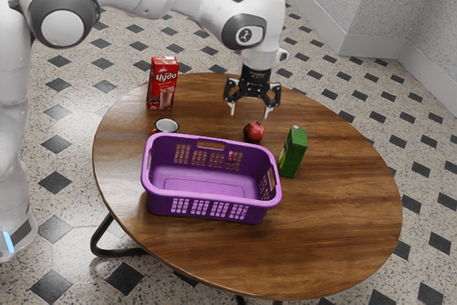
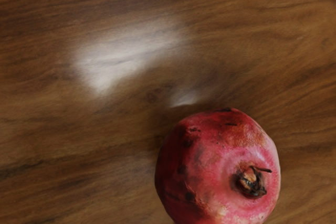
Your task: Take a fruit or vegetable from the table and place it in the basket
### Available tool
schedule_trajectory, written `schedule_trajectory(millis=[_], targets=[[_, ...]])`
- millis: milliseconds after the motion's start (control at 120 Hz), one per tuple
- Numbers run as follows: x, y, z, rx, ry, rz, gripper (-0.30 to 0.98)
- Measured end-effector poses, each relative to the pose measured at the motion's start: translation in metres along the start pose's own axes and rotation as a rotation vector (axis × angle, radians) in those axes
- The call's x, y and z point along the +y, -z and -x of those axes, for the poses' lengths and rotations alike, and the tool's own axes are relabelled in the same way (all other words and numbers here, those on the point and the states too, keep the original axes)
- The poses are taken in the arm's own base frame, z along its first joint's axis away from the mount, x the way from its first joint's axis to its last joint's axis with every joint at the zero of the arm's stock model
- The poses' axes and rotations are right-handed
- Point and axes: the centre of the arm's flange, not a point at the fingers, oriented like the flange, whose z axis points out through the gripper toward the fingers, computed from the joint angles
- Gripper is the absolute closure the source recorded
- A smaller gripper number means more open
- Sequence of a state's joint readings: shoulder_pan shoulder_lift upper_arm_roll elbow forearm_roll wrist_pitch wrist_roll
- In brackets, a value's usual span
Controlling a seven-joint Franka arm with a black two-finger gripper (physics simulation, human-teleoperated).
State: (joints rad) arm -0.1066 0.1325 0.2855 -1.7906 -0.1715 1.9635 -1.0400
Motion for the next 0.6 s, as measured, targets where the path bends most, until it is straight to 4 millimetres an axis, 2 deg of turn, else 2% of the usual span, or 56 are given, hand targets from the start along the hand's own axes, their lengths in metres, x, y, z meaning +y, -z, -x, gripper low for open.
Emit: schedule_trajectory(millis=[150,250,317,600], targets=[[-0.002,-0.003,-0.018,0.01,0.002,0.009,0.01],[0.013,-0.009,-0.014,0.018,-0.027,0.016,0.01],[0.019,-0.02,-0.013,0.01,-0.035,0.012,0.01],[0.026,-0.052,-0.016,-0.029,-0.035,0.008,0.01]])
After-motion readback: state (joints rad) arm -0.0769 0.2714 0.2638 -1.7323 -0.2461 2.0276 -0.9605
